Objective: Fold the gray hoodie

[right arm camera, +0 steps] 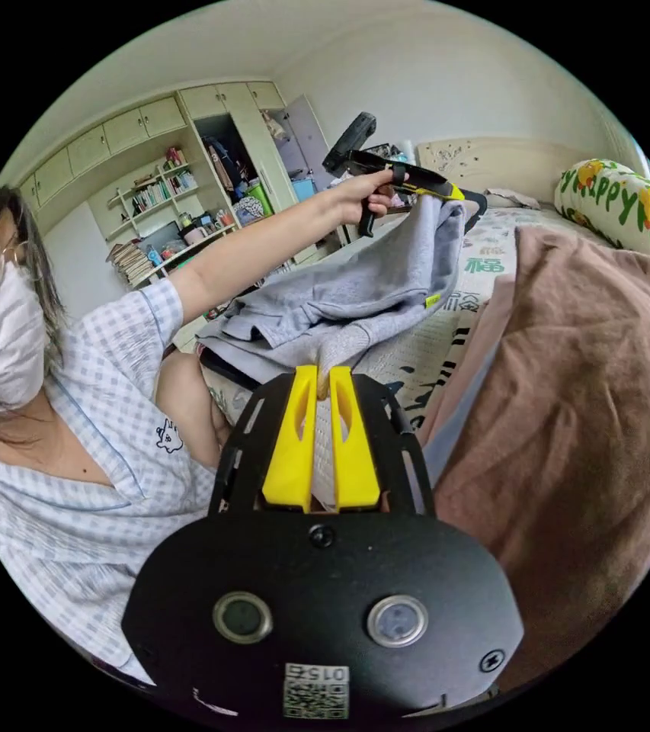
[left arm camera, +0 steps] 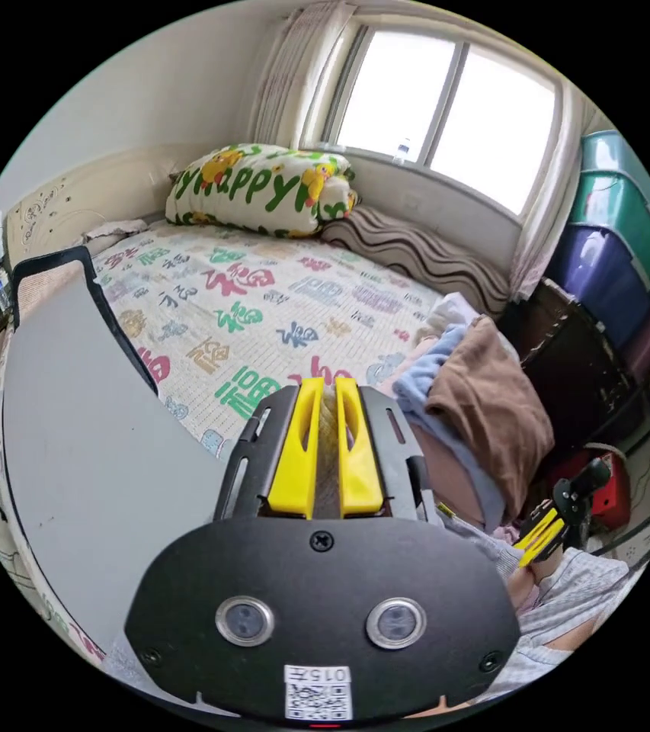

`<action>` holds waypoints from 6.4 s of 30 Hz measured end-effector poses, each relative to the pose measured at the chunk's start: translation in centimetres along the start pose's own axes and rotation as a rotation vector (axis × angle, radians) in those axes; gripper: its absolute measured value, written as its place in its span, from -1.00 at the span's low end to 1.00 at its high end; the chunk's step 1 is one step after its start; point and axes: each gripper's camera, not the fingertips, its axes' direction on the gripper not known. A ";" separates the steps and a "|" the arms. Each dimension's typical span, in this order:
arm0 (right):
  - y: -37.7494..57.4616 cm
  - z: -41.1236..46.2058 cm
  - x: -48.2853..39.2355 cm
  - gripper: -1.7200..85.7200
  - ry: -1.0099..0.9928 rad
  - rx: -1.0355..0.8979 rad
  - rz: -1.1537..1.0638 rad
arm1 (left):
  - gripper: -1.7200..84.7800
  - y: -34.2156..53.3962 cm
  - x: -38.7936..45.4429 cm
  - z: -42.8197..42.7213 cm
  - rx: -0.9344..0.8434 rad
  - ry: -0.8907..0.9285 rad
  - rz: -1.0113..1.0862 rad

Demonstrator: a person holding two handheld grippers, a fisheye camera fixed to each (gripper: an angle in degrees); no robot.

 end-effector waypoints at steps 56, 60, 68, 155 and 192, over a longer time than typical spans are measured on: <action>-27.0 35.3 -44.6 -0.87 -0.126 -0.573 -0.687 | -0.78 -17.8 -18.8 -54.4 0.349 0.310 -0.702; -27.7 34.0 -43.7 -0.86 -0.126 -0.612 -0.685 | -0.76 -19.8 -15.7 -54.4 0.330 0.287 -0.675; -33.5 22.6 -34.9 -0.85 -0.417 -0.367 -0.487 | -0.72 -22.8 -9.4 -54.4 0.398 0.330 -0.610; -32.0 29.4 -47.4 -0.97 -0.391 -0.415 -0.792 | -0.83 -5.6 -6.3 -37.8 0.301 0.054 -0.657; -13.4 11.1 -45.4 -0.97 0.908 0.784 -0.661 | -0.81 8.4 22.3 -39.8 1.306 -1.039 0.132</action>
